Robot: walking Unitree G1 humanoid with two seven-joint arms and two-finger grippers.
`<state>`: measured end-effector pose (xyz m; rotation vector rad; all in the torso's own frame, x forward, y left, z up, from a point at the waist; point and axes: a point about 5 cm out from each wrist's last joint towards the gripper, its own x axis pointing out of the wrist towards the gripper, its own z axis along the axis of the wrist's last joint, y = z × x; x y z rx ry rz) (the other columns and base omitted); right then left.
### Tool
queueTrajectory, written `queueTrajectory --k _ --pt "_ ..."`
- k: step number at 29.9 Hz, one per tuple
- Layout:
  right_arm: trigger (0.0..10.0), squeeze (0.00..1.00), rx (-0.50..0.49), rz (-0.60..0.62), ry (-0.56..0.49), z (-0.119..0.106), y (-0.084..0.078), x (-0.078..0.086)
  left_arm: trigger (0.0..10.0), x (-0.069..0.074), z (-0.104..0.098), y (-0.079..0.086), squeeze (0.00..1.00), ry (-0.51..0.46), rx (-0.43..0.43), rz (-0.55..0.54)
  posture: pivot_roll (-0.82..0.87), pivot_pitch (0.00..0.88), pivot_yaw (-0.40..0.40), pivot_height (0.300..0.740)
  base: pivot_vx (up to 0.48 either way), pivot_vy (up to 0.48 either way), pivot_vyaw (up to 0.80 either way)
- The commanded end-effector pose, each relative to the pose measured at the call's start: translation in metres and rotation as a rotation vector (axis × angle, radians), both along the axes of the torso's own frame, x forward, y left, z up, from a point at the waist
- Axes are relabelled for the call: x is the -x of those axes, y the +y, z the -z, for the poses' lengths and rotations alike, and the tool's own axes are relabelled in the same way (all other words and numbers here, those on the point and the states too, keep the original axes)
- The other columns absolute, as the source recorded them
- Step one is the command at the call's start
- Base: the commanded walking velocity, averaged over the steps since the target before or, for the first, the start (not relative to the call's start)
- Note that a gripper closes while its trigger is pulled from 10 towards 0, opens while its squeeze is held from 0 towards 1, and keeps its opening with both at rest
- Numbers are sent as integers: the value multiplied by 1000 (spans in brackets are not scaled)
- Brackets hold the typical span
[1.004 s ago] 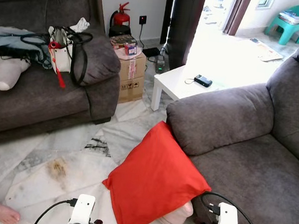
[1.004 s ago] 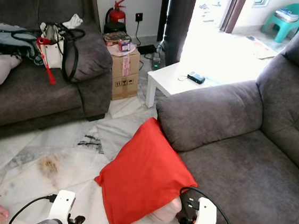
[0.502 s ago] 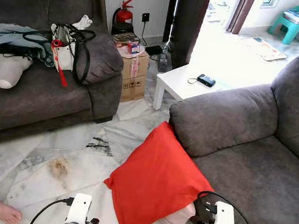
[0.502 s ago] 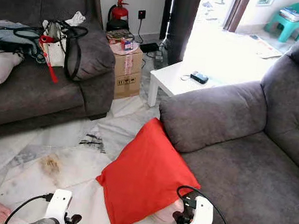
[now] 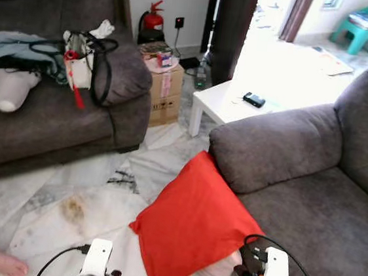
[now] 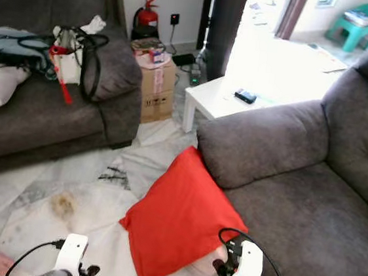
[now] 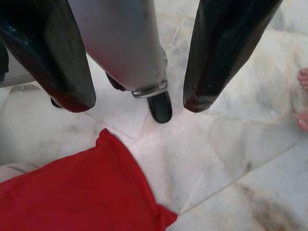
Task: Move the pillow to the sofa from floor
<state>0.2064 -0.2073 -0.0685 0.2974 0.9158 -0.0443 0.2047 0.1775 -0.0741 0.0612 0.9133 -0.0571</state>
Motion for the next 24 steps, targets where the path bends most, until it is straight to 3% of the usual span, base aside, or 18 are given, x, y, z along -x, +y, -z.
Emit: queueTrajectory --k 1,11,14,19,24 --pt "10000 0 -1 17 5 1 -2 3 10000 3 2 -1 0 15 -2 8 -2 58 -24 740 0 0 0" --pt "10000 0 2 20 4 1 -2 3 10000 3 2 -1 0 14 -3 10 -2 47 -20 740 0 0 0" --pt "10000 0 -2 26 5 1 -2 3 10000 3 2 0 0 14 -3 11 -2 46 -19 740 247 0 0" --pt "10000 0 -1 18 8 1 -1 3 10000 3 2 0 0 14 -6 13 -3 45 -19 740 258 0 -653" --pt "10000 0 11 16 8 1 -2 3 10000 4 2 -1 0 14 -5 14 -5 44 -19 740 267 0 0"
